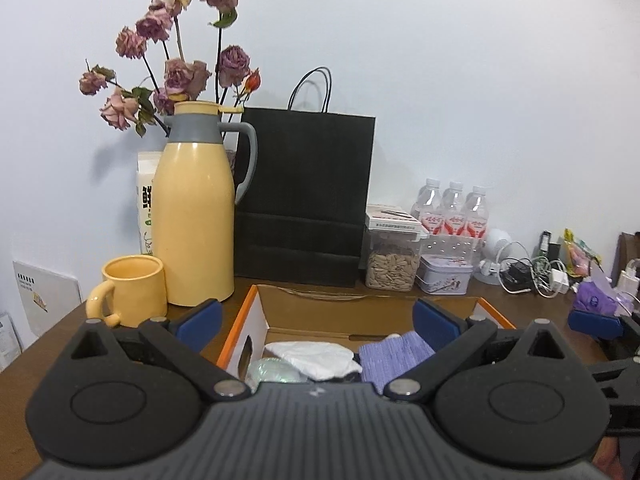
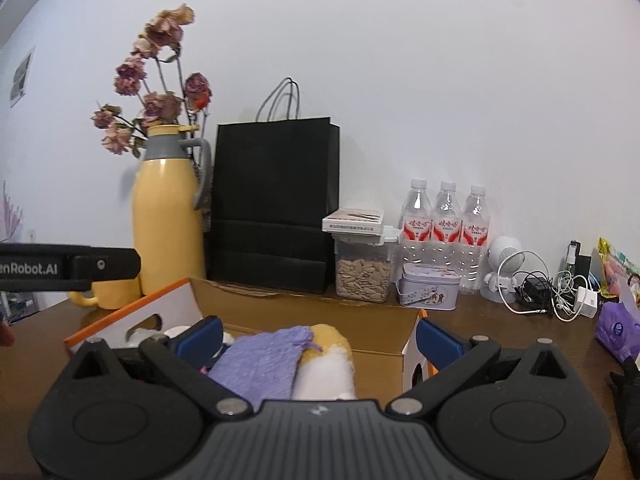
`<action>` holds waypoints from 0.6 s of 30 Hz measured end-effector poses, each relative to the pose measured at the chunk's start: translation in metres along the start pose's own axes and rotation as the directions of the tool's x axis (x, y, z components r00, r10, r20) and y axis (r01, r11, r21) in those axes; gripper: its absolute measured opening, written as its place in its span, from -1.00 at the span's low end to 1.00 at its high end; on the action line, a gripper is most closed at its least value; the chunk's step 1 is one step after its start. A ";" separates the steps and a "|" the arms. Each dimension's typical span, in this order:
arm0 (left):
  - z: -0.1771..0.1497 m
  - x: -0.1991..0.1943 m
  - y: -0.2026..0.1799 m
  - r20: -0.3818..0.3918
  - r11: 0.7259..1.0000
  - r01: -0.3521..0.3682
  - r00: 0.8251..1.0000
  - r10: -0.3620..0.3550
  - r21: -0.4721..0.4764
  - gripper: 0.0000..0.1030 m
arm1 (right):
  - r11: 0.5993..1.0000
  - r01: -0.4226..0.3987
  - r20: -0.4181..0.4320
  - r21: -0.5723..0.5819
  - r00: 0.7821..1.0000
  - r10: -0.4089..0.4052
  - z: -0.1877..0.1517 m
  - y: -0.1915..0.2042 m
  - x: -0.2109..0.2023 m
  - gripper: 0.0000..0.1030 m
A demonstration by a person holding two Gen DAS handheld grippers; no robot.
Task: Organize objects
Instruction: 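Withdraw both grippers from the box back over the table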
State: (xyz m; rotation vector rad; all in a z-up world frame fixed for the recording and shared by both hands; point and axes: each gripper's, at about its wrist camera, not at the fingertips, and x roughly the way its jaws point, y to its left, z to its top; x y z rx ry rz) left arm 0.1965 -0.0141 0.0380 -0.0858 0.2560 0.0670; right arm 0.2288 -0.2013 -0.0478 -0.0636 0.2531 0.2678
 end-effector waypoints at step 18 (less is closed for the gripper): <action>-0.021 -0.086 0.031 -0.034 0.998 -0.035 0.999 0.037 0.046 1.00 | 0.997 -0.051 -0.087 -0.055 0.995 0.046 -0.027 0.033 -0.076 1.00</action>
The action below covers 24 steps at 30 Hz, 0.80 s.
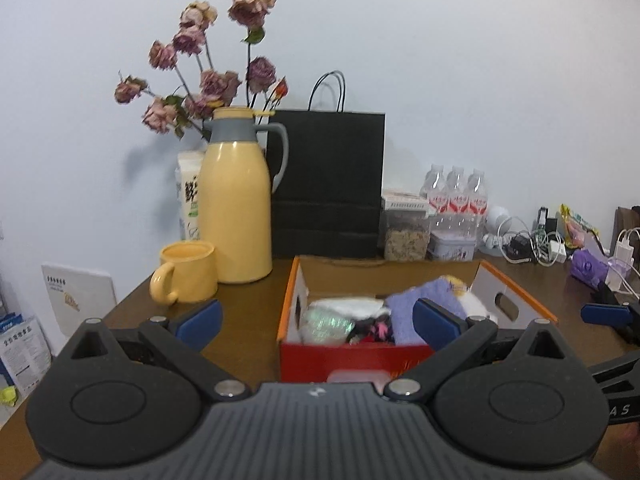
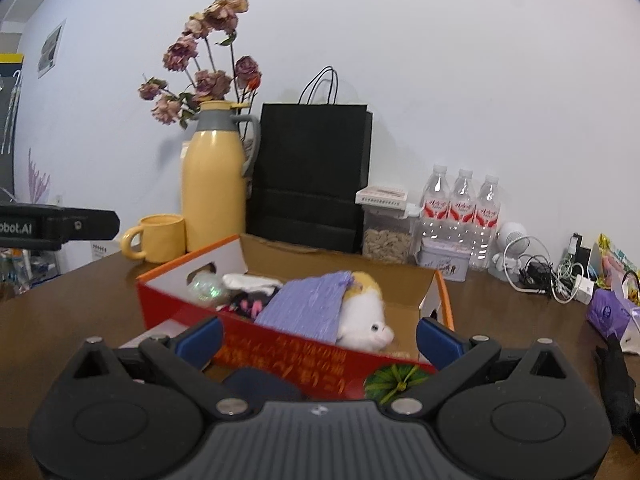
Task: Organize objects
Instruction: 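Withdraw both grippers from the box back over the table, then grasp the navy zippered pouch with the right gripper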
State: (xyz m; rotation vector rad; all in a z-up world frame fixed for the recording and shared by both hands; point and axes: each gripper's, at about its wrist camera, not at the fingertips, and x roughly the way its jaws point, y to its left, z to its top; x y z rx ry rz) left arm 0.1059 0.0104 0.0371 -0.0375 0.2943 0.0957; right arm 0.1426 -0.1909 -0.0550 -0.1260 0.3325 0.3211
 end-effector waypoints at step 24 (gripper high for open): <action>-0.052 -0.028 0.057 -0.125 0.994 -0.080 0.990 0.071 -0.071 1.00 | 0.997 -0.030 -0.278 0.074 0.959 0.049 -0.032 0.047 0.035 1.00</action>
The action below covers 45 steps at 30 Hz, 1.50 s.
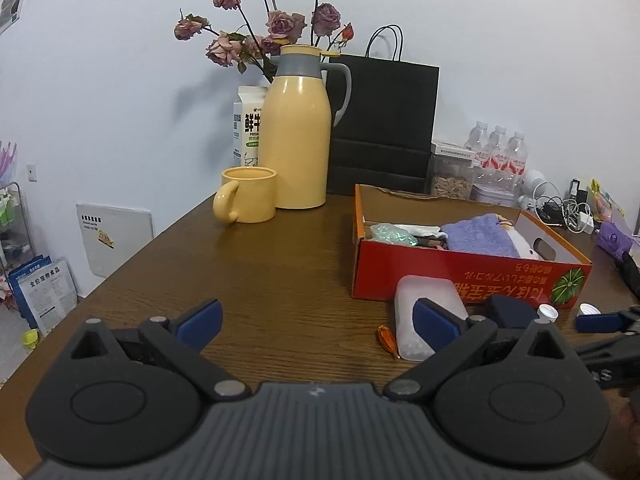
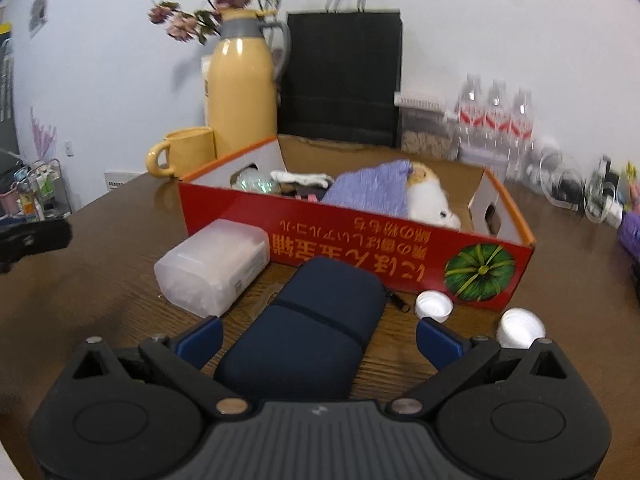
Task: Organize objects
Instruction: 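Grasp the navy zippered pouch with the right gripper, then grasp the clear cotton-swab box with the left gripper while the right gripper holds the pouch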
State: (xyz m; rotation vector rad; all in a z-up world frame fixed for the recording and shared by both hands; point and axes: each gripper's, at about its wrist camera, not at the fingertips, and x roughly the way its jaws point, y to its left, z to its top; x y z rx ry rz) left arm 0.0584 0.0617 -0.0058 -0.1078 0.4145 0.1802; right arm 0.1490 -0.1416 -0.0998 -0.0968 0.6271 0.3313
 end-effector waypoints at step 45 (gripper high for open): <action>-0.009 0.037 -0.027 -0.088 0.998 0.057 0.995 -0.054 0.036 1.00 | 0.999 0.035 0.135 0.009 0.990 -0.036 -0.014 -0.040 0.000 0.31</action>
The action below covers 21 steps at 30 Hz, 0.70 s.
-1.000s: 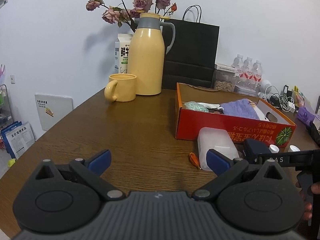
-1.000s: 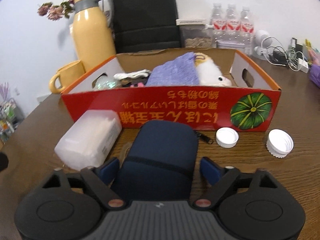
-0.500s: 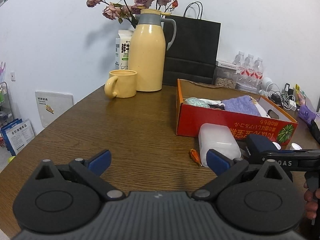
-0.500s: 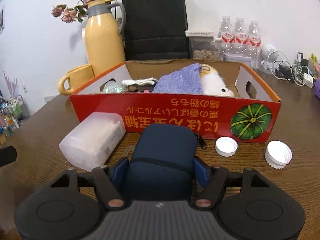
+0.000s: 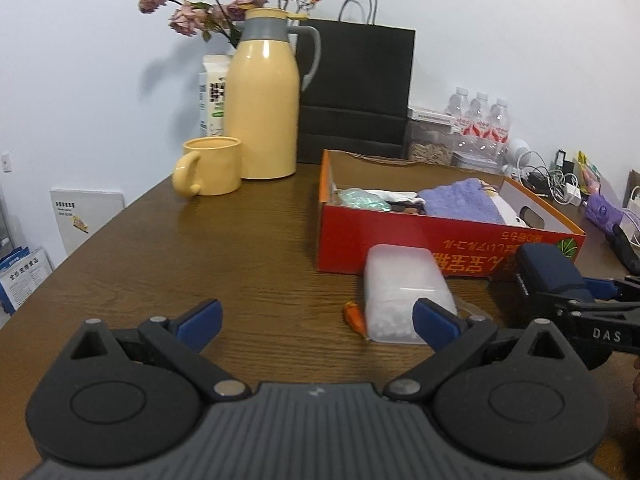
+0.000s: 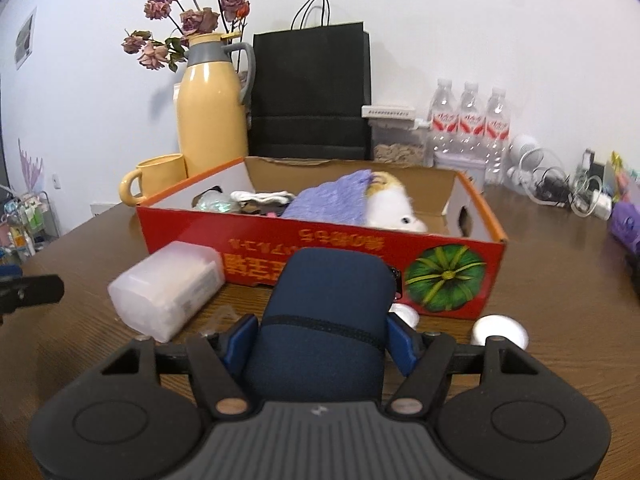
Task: Organize objects
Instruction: 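Grasp the clear cotton-swab box with the left gripper while the right gripper holds the pouch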
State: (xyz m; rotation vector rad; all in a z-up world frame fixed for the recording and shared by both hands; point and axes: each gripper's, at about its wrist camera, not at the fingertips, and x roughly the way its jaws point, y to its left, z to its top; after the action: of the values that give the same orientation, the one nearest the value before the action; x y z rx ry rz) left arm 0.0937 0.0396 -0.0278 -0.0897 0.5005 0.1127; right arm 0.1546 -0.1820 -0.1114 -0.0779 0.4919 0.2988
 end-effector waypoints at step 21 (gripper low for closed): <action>0.027 0.077 -0.053 -0.170 0.999 0.034 0.985 -0.030 0.018 1.00 | 0.998 0.005 0.067 -0.068 0.998 0.000 -0.004 -0.006 -0.011 0.31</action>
State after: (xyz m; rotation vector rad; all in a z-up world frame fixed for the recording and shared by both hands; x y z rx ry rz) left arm 0.1804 -0.0035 -0.0383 -0.0878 0.6702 0.0684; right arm 0.1453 -0.1916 -0.1095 -0.1341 0.4149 0.3147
